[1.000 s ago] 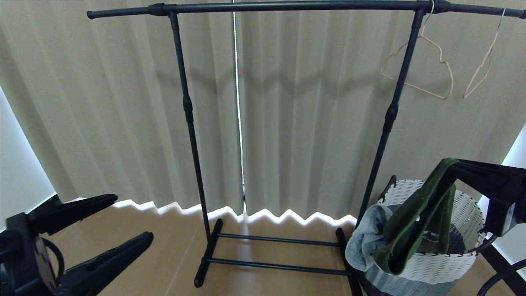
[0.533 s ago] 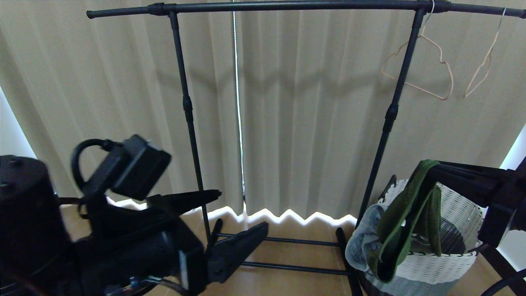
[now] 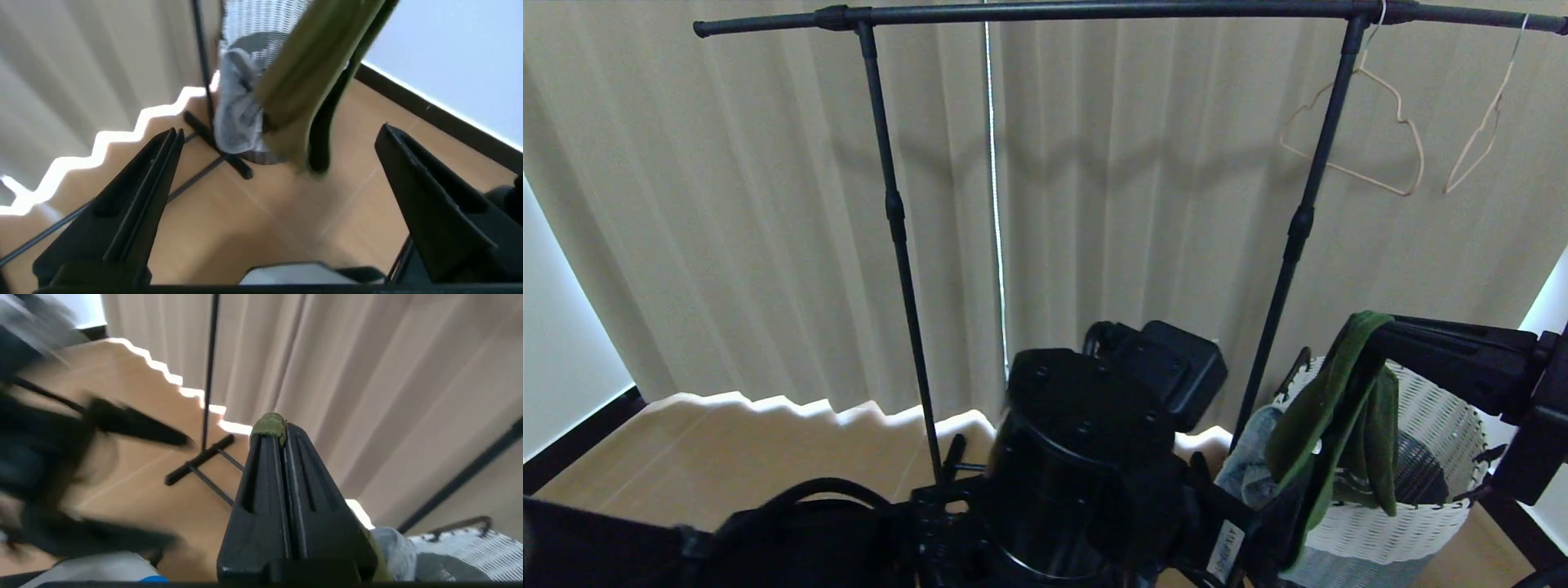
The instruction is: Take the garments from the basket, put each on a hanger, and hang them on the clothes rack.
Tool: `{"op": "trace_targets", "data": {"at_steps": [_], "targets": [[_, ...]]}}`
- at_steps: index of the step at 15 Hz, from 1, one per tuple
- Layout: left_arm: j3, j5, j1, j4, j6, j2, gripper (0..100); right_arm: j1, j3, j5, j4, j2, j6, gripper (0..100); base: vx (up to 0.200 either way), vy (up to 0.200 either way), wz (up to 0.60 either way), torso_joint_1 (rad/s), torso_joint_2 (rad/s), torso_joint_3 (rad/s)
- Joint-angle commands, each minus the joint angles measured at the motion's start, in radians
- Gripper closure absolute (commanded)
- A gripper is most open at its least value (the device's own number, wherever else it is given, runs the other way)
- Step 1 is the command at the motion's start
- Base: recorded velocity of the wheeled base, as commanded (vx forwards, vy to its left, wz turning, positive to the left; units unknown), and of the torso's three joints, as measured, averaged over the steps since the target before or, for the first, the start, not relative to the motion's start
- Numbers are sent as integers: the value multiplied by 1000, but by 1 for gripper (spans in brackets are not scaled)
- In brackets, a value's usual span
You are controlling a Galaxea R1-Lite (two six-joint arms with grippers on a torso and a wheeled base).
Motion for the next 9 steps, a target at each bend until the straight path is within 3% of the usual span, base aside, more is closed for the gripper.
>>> {"op": "trace_targets", "data": {"at_steps": [1, 9], "targets": [[-109, 28, -16, -1, -5, 195, 0, 6, -2, 22, 1, -15, 2, 100, 0, 0, 0, 0, 0, 0], [-163, 94, 19, -50, -14, 326, 0, 8, -2, 48, 1, -29, 3, 100, 0, 0, 0, 0, 0, 0]]}}
